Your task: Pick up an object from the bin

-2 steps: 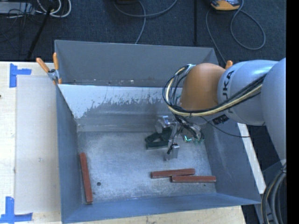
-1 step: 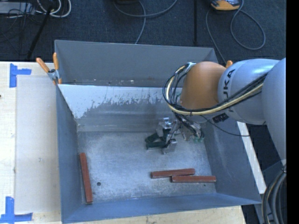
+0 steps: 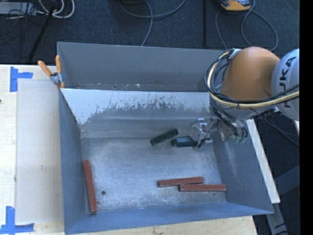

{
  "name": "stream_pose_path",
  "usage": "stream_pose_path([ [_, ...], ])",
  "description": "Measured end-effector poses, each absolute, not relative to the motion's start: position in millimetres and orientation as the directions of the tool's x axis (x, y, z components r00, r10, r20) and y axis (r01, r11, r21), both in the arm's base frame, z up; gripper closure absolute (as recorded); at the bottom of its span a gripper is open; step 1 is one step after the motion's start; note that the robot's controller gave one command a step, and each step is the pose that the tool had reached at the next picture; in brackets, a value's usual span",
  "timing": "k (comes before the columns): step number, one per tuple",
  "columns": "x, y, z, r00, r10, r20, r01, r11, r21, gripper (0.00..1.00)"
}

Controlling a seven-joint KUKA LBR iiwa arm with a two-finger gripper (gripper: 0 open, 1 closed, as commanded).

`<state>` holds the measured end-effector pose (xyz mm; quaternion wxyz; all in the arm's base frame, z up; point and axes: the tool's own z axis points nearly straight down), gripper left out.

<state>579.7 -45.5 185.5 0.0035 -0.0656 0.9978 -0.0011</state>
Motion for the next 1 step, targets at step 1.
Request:
stream_pose_path([
  [1, 578.3, -72.3, 250.0, -0.925, -0.38, -0.006, -0.38, 0.925, -0.004, 1.0],
])
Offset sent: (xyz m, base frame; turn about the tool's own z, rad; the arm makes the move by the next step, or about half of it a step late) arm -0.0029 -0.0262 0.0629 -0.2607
